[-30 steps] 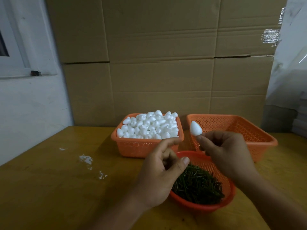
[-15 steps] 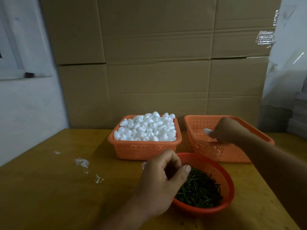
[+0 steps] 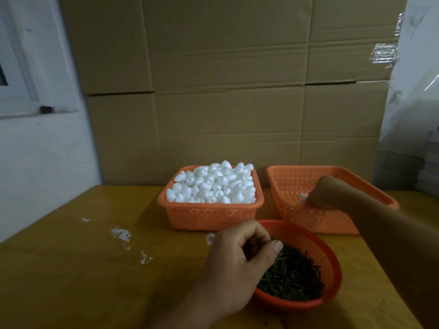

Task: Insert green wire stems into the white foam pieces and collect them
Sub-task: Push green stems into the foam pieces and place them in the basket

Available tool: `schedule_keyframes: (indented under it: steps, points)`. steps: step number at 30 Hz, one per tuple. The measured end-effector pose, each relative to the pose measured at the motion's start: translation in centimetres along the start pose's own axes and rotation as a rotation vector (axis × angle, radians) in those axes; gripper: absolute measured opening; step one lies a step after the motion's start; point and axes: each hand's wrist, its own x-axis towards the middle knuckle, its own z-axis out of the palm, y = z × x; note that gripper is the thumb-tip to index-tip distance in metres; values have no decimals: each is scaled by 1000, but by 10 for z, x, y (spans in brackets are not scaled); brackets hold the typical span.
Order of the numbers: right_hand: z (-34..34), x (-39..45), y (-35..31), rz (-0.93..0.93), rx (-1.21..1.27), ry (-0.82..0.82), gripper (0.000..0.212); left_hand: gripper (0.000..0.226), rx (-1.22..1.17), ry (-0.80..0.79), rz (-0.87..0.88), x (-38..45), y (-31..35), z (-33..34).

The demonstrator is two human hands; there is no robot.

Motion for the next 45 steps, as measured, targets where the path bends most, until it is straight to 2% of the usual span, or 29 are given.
schedule_keyframes:
  steps: [10,14,17,23,26,31,36,45]
  points:
    - [-3,-7,0,28,-34,4,42,27,12,-6,-16,-1,5,1]
    - [-7,-12,2,8,-28,0,35,17,23,1,-30,-1,3,0]
    - [-10,-15,4,-10,-15,9,20,16,18,1,-36,-1,3,0]
    - [-19,-43,6,-1,277,223,21,13,4,-16,-33,-2,4,-1]
    - [-22,-72,4,-103,428,244,19,13,-1,-20,-42,-3,4,0]
    - [-20,-117,4,-272,539,269,34,13,23,-23,-64,-3,5,0]
    - [-10,-162,-2,-369,575,189,35,17,27,-21,-100,-4,3,1]
    - [21,-186,-4,-454,376,-1,36,16,116,51,-64,2,-6,-3]
